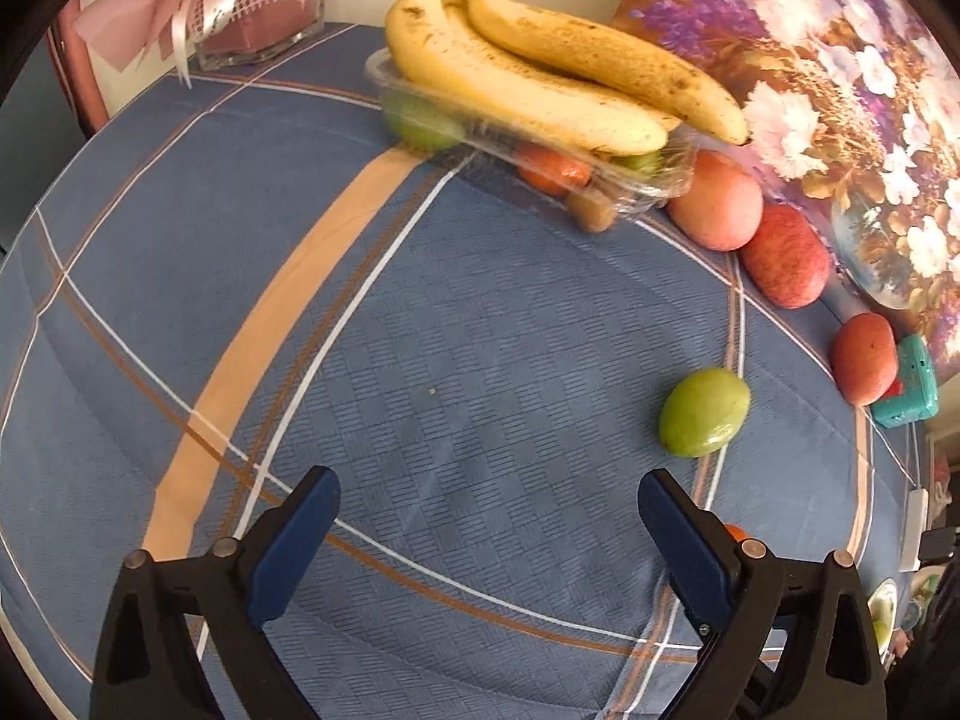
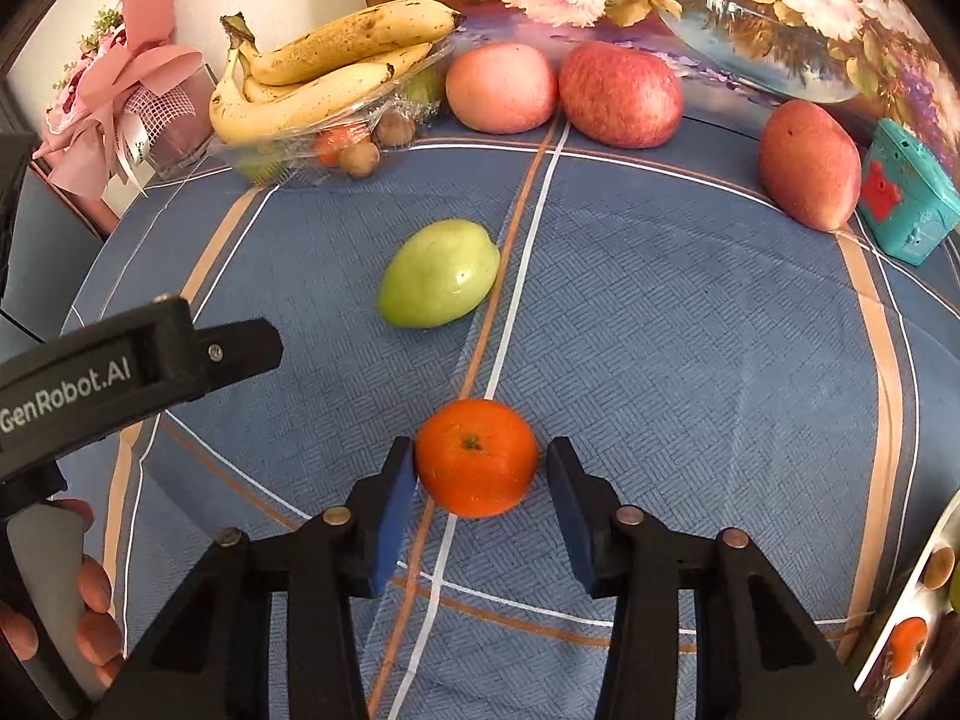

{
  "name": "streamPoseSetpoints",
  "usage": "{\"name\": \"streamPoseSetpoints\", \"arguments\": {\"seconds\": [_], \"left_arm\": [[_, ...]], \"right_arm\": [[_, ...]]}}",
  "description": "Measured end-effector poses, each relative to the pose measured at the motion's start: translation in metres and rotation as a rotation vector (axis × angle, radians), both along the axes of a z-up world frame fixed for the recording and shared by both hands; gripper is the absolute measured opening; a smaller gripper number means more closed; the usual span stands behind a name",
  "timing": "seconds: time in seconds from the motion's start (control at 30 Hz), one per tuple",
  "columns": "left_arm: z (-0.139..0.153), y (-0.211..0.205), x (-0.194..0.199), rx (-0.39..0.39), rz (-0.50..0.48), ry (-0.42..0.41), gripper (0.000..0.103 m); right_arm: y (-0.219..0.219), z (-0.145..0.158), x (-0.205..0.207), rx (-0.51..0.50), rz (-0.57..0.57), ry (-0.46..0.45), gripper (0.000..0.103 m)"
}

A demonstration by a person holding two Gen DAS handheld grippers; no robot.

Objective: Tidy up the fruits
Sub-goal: 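Grasp the tangerine with the right tool while the left tool grasps the green pear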

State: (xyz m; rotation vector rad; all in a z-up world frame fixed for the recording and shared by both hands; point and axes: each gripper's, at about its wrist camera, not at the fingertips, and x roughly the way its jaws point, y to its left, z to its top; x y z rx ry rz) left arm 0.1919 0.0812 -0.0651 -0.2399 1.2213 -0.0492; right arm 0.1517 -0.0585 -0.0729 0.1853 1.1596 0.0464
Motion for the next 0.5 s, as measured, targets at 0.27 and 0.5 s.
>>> {"name": "streamPoseSetpoints", "arguments": {"seconds": [0.27,0.5], "left_arm": [[0.006,-0.004,0.013,-0.062,0.007,-0.037,0.093],[0.011,-0.029,0.022,-0.128,-0.049,-0.087,0.087]], "right_arm": [[-0.015,0.014,-0.001,0.022,-0.019,-0.032,0.041],[-0.066,0.032,-0.008,0.026,-0.124,-0.072,0.041]]}}
